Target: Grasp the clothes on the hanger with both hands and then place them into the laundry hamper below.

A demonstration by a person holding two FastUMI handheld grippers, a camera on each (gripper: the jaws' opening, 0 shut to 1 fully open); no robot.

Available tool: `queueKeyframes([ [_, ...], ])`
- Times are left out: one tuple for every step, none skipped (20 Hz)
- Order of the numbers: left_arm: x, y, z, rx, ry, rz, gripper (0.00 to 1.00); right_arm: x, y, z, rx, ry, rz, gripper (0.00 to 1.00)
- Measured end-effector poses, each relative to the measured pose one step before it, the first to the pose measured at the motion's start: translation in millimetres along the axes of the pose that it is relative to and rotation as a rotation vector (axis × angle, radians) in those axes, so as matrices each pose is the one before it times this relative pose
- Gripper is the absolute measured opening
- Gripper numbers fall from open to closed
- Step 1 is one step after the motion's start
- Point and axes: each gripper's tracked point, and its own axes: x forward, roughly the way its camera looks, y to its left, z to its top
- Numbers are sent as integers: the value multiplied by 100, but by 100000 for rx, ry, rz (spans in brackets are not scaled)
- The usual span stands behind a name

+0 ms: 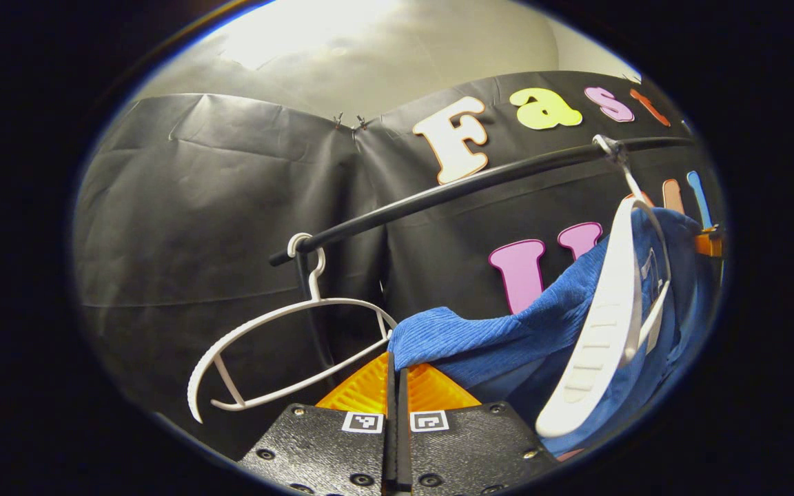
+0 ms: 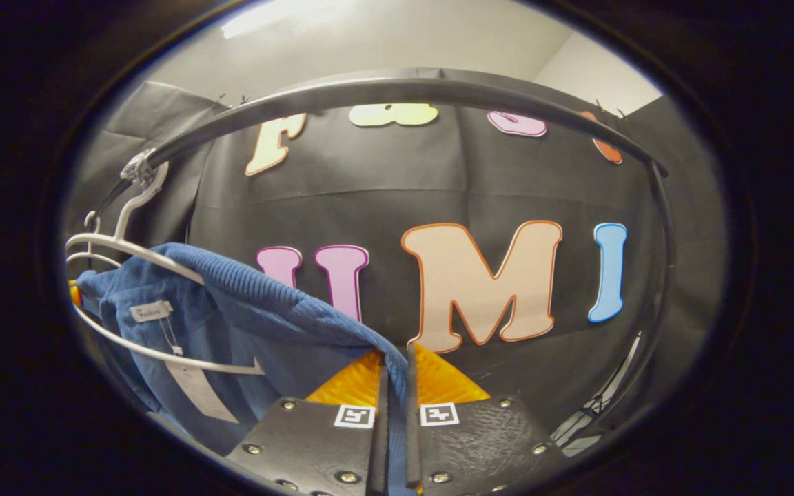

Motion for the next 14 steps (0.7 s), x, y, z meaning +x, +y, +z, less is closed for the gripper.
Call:
queueKeyframes([
  [-277, -104, 49, -655, -502, -525, 0, 319, -199, 206, 682, -486, -741, 10],
  [-249, -226, 14, -396, -447, -531, 0, 260, -221, 151, 625, -343, -719, 10],
  [-302, -227, 19, -291, -284, -623, 0, 187, -163, 157, 552, -384, -583, 10],
  [-218, -202, -44, -251, -299, -478, 0, 205, -196, 76, 287, -342, -548, 10],
  [-283, -170, 9, -171, -176, -453, 0, 144, -114, 125, -33, -579, -489, 10],
  [-263, -84, -136, -195, -142, -390, 0, 128, -82, 36, -319, -387, -302, 10],
  [-298, -207, -88, -583, 87, -451, 0, 137, -236, -39, -341, 216, -589, 10],
  [-208, -396, -52, -1117, -180, -696, 0, 89, -274, -159, -136, 278, -559, 10],
  [-259, -261, -129, -1094, 210, -489, 0, 112, -202, 24, 332, -6, -624, 10],
  [-272, -167, -183, -947, 144, -605, 0, 154, -318, 90, 375, -219, -795, 10],
  [-293, -213, -97, -311, 138, -165, 0, 138, -100, 62, 347, -40, -282, 10],
  [-289, -257, -161, -68, 159, -140, 0, 106, -66, -44, -265, -83, -494, 10],
  [-235, -348, -141, -432, 208, -544, 1, 136, -410, 27, -587, -52, -1146, 10],
  [-277, -339, -213, -695, 362, -448, 0, 51, -193, -137, -9, 279, -247, 10],
])
